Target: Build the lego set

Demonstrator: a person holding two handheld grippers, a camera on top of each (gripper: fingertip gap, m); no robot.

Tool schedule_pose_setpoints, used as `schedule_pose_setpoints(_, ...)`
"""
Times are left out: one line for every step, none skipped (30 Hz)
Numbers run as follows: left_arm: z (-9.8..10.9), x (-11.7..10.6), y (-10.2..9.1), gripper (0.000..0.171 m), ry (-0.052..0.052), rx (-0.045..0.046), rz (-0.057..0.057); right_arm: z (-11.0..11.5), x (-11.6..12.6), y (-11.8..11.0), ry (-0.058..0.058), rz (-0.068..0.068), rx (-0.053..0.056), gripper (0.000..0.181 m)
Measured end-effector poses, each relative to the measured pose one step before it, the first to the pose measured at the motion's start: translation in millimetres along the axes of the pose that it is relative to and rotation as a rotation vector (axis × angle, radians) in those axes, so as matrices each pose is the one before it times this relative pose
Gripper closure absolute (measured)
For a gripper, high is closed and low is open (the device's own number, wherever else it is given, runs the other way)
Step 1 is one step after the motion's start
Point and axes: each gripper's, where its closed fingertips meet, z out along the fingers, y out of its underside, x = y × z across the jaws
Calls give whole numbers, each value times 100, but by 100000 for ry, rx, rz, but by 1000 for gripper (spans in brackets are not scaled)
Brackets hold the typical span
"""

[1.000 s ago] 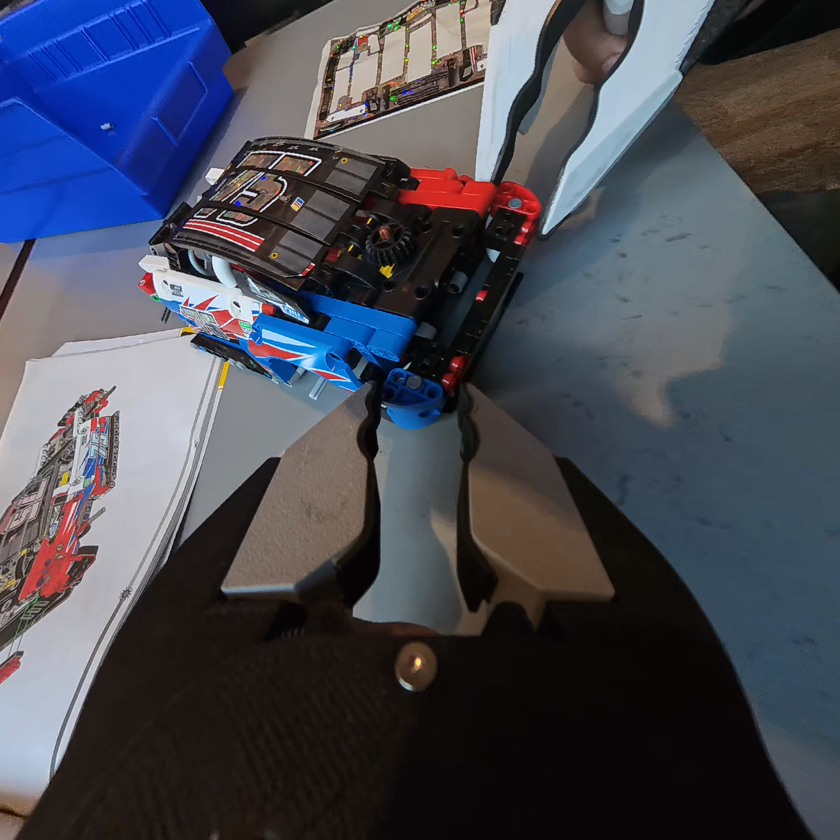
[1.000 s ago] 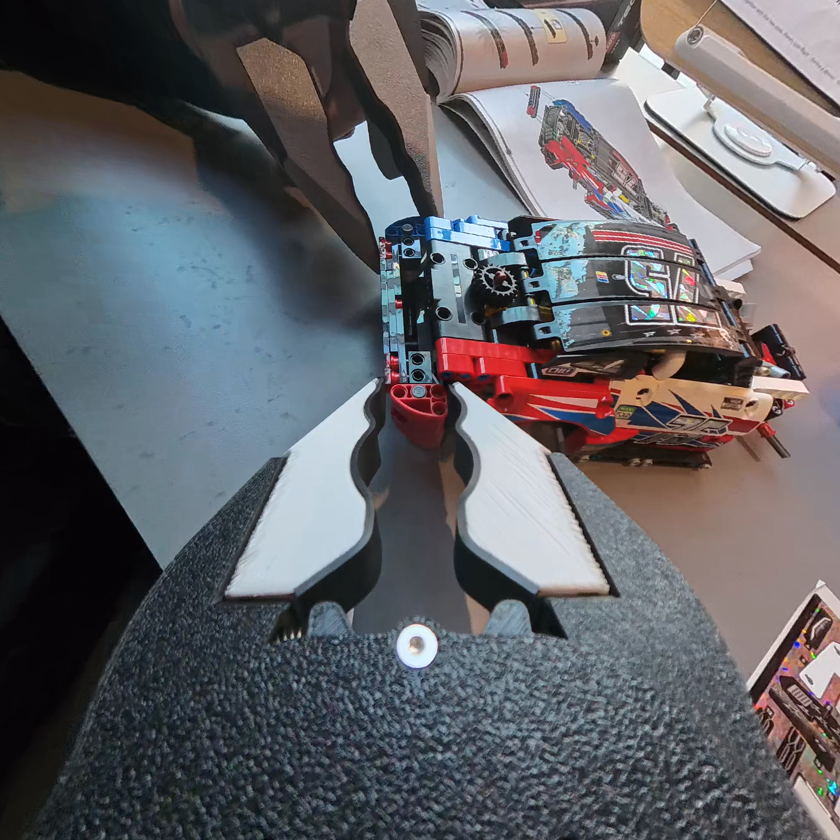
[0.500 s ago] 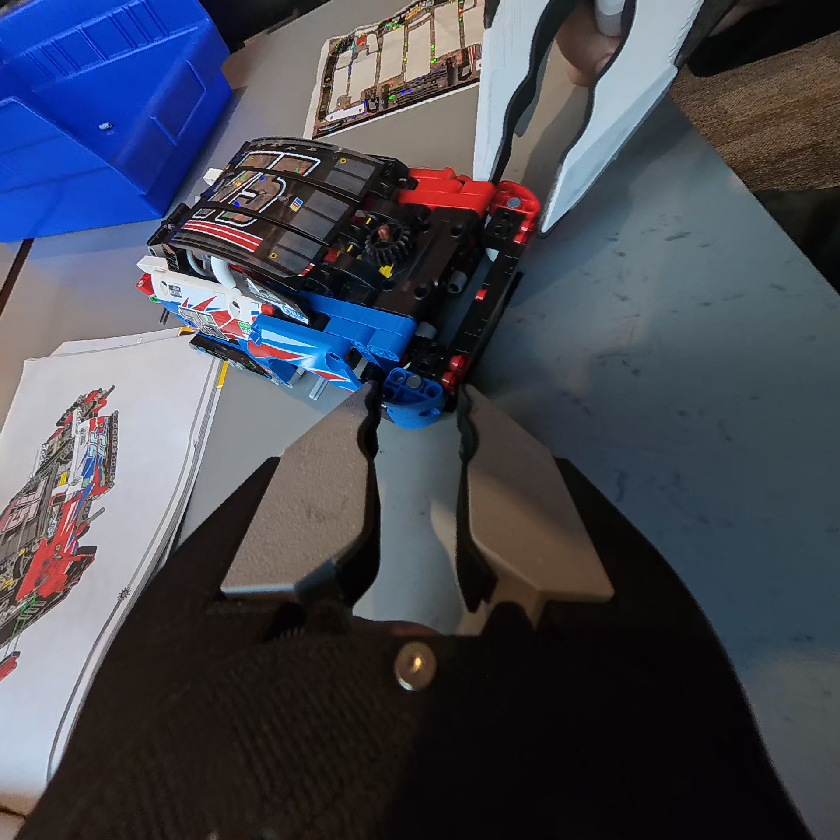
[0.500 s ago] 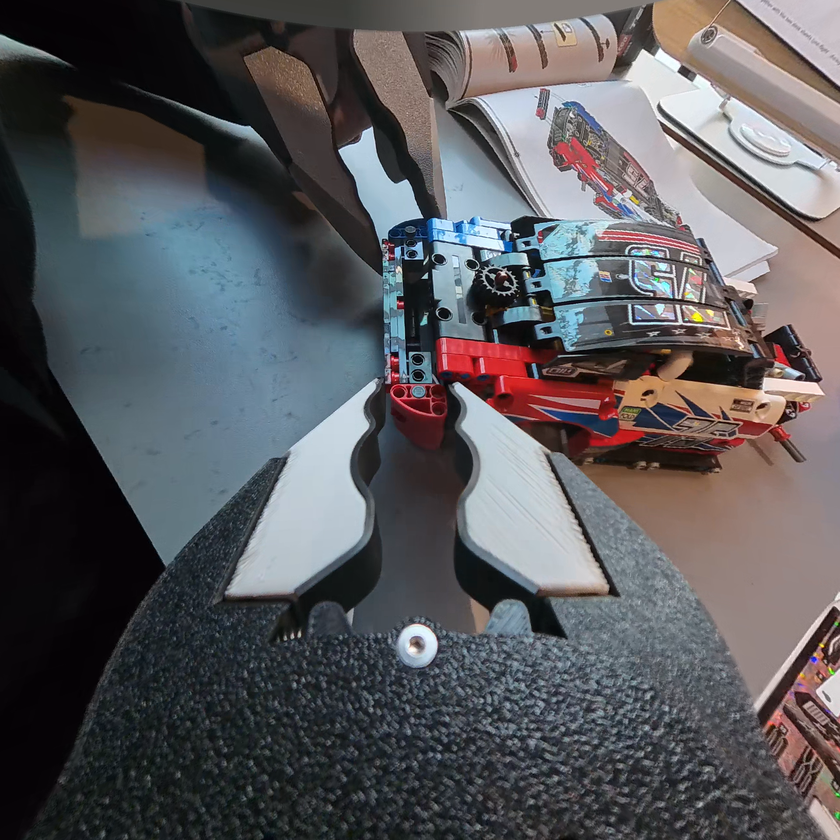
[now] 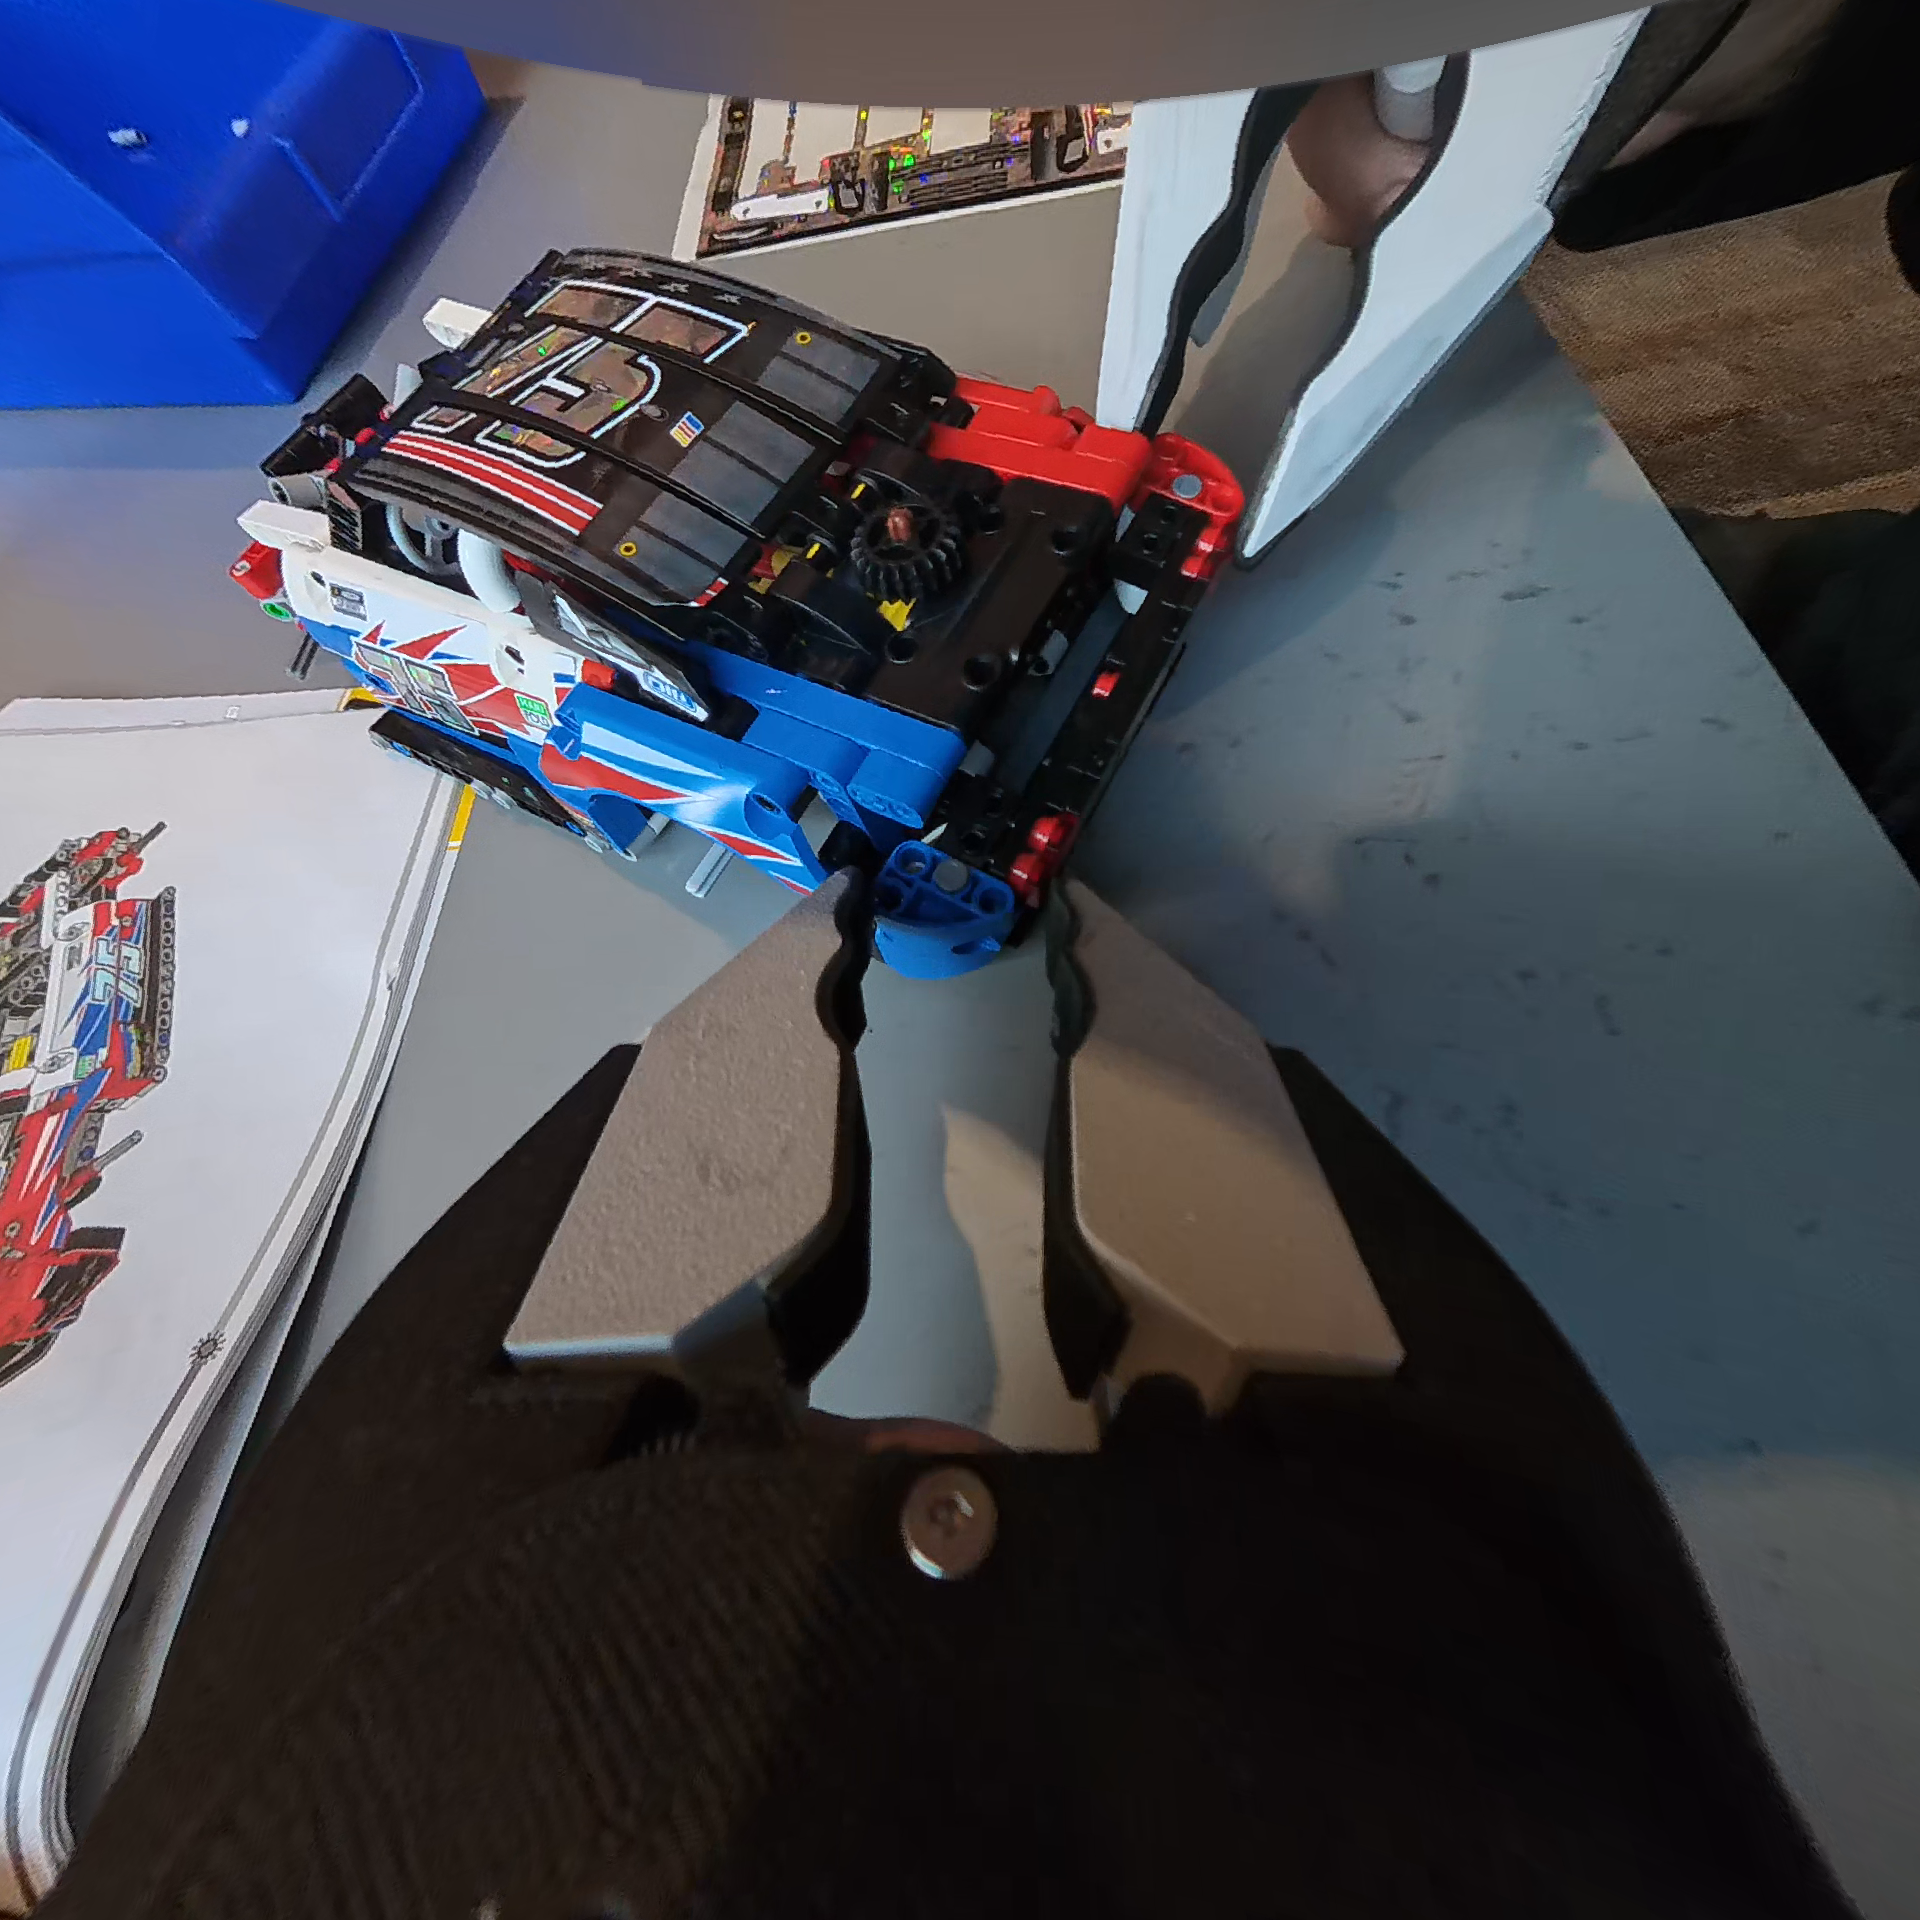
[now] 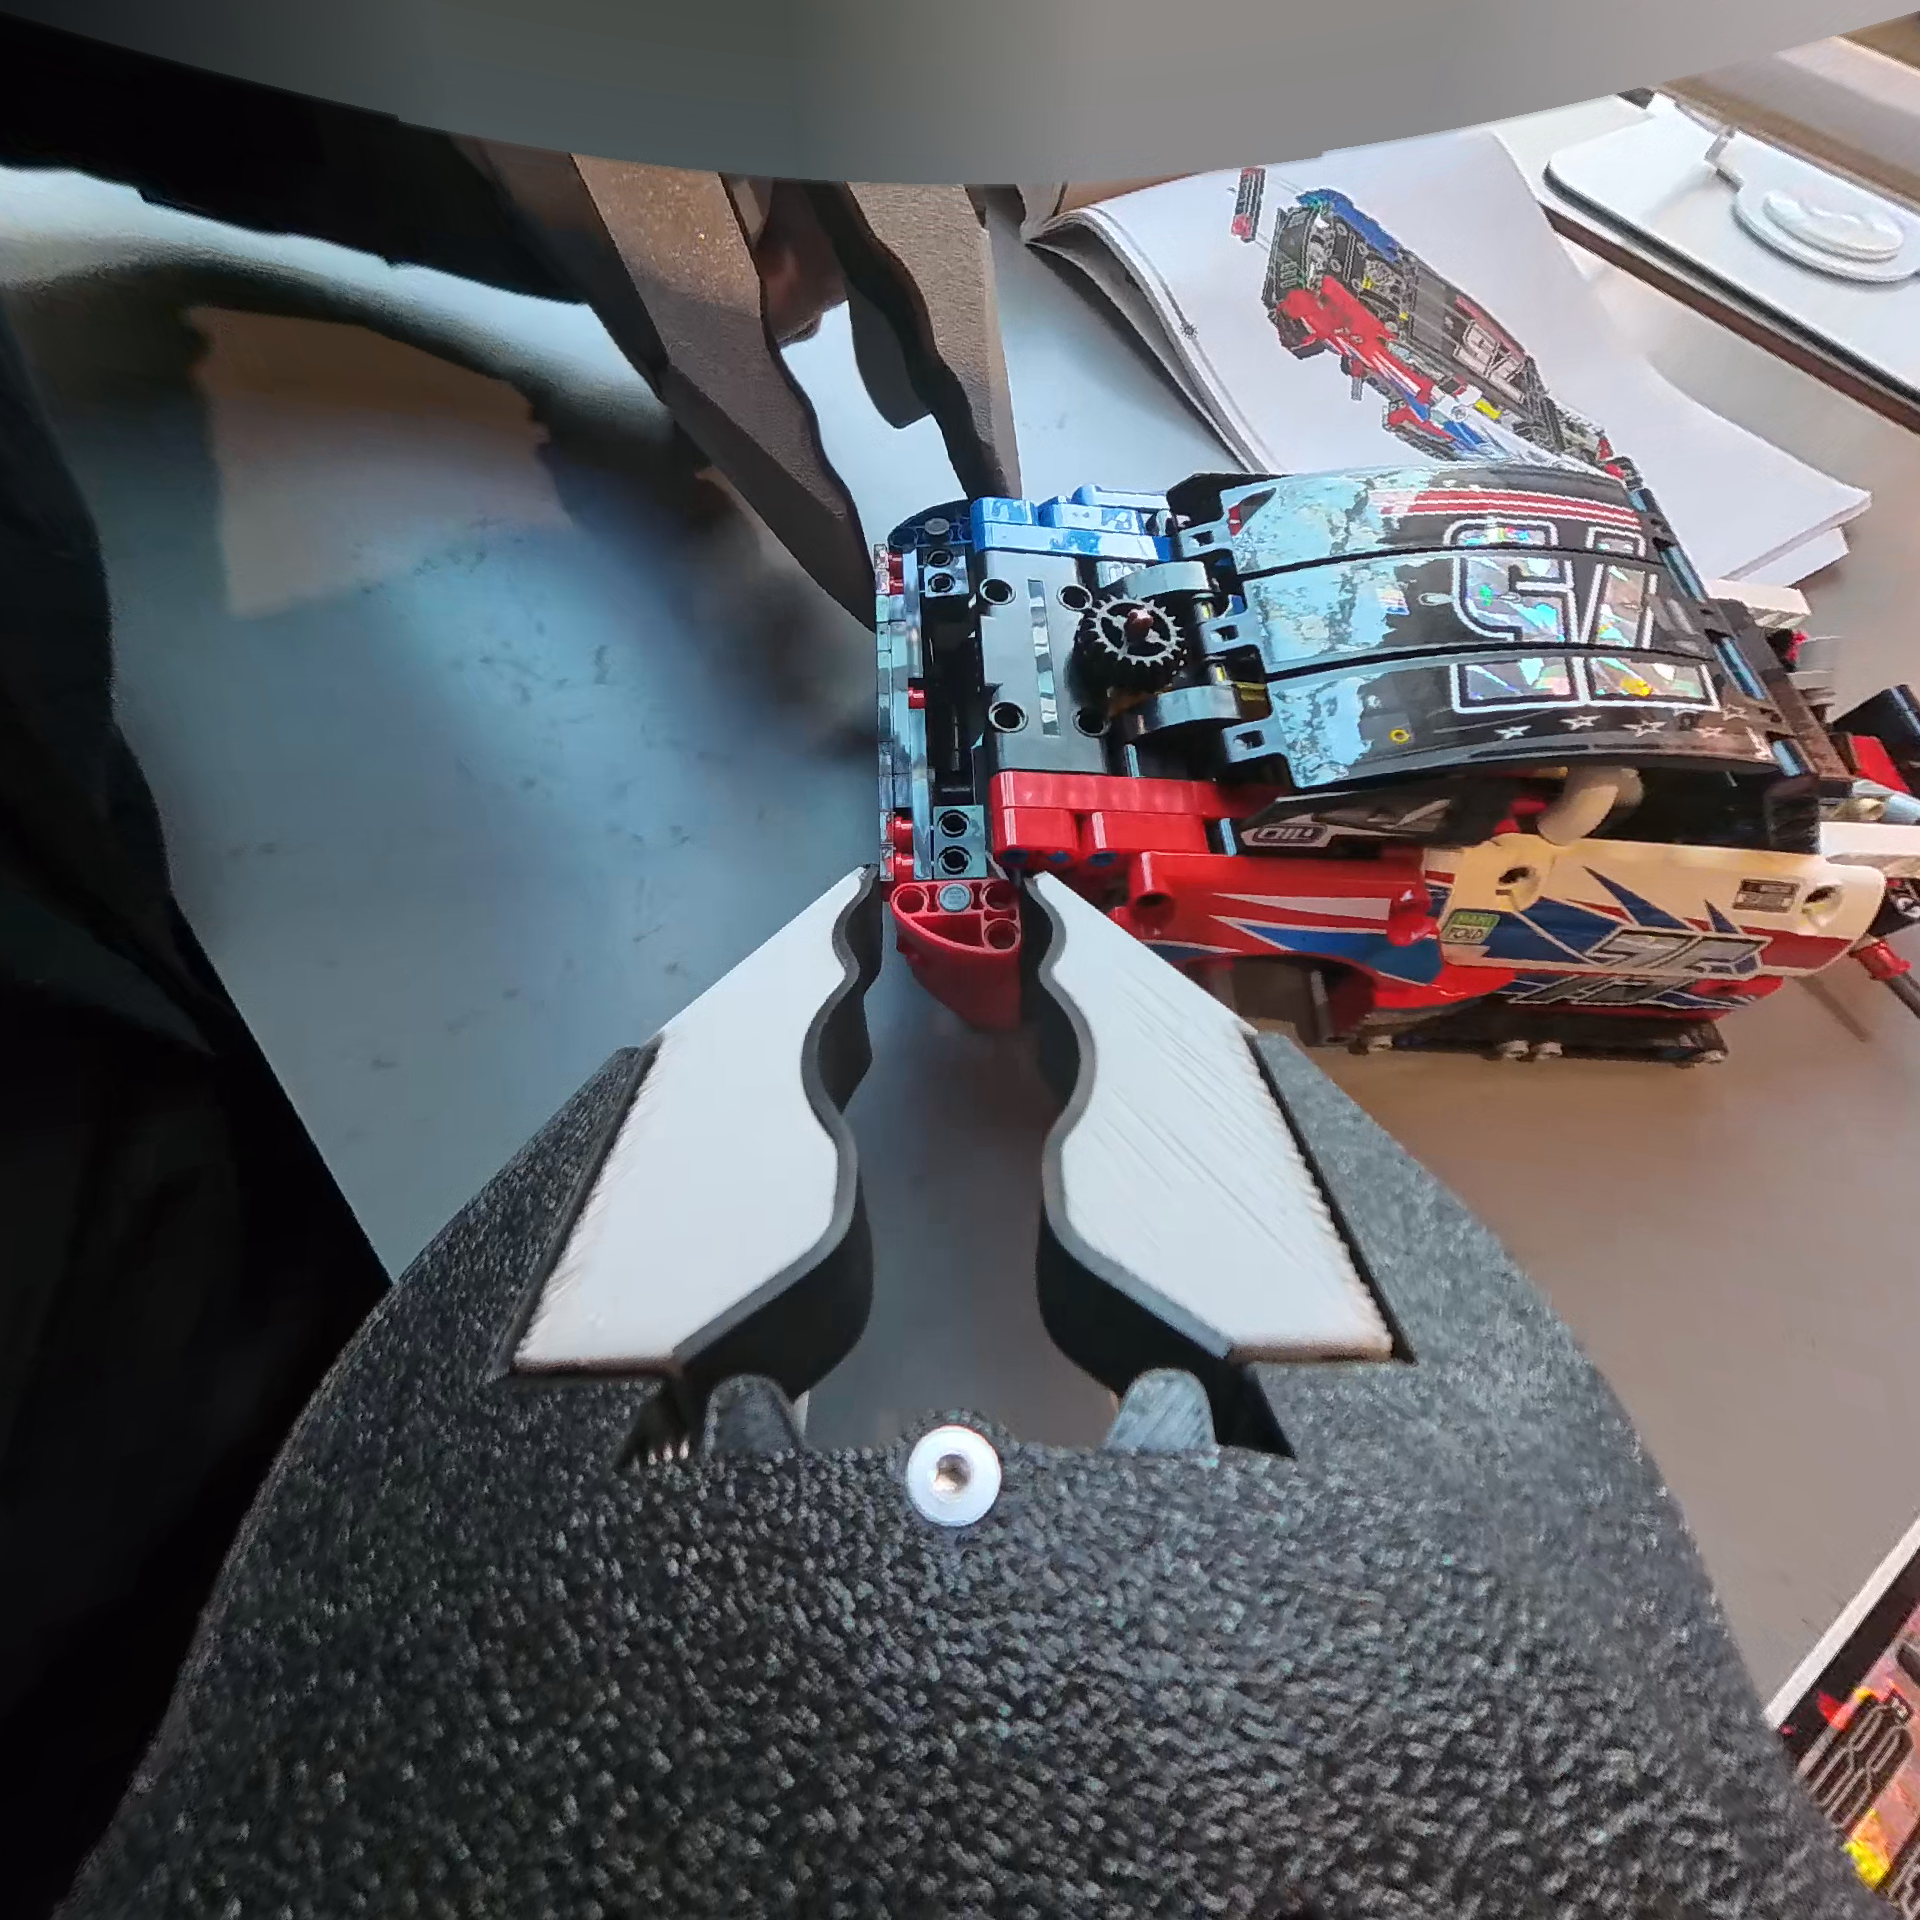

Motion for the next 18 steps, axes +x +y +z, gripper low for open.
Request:
schedule_pose_setpoints(-1, 5, 5, 141, 399, -288, -513, 4, 5, 8, -83, 624, -48, 156)
schedule_pose_setpoints(-3, -9, 4, 141, 396, -358, -735, -5, 3, -8, -98, 785, -60, 156)
schedule_pose_setpoints(4, -3, -2, 142, 379, -339, -1119, 6, 4, -6, -28, 719, -52, 156)
schedule_pose_setpoints(6, -21, -1, 142, 209, -249, -1093, 11, 38, -6, -7, 1005, -51, 156)
schedule_pose_setpoints(16, -53, 2, 142, 41, -499, -1378, 23, 47, -12, 8, 1142, -63, 156)
schedule_pose_setpoints(7, -40, -2, 142, 14, -628, -818, 4, 32, -6, 114, 467, -52, 156)
schedule_pose_setpoints(23, -43, 10, 141, -335, -518, 338, 2, 22, 1, 464, -461, -67, 156)
schedule_pose_setpoints(15, -15, 16, 141, -515, -604, 346, 8, 14, 7, 981, -1304, -141, 156)
schedule_pose_setpoints(9, -19, 12, 142, -681, -265, 462, -1, 17, 13, 1327, -1969, -172, 156)
schedule_pose_setpoints(24, -42, 11, 142, -790, 181, -377, -4, 16, 10, 1139, -1877, -171, 157)
schedule_pose_setpoints(5, -22, -2, 142, -405, 207, -1206, 10, 7, 3, 540, -1078, -181, 157)
schedule_pose_setpoints(-1, -20, 5, 142, -391, 108, -570, 1, 12, 2, 213, -543, -116, 157)
schedule_pose_setpoints(23, -21, 8, 142, -868, -168, 9, -6, 3, 12, 199, -687, -86, 157)
schedule_pose_setpoints(13, -19, -1, 142, -868, -365, 548, 1, 3, 4, 225, -1185, -237, 157)
schedule_pose_setpoints(8, -16, 15, 142, -717, -200, 648, -1, 10, 15, 327, -1106, -370, 157)
schedule_pose_setpoints(16, -47, 7, 142, -391, 61, -67, 16, 24, 5, 171, 16, -153, 157)
schedule_pose_setpoints(6, -17, -3, 142, 167, 169, -735, 1, 35, -7, -287, 1373, 143, 157)
schedule_pose_setpoints(13, -16, -12, 142, 466, 151, -1008, 1, 27, -6, -511, 1916, 77, 157)
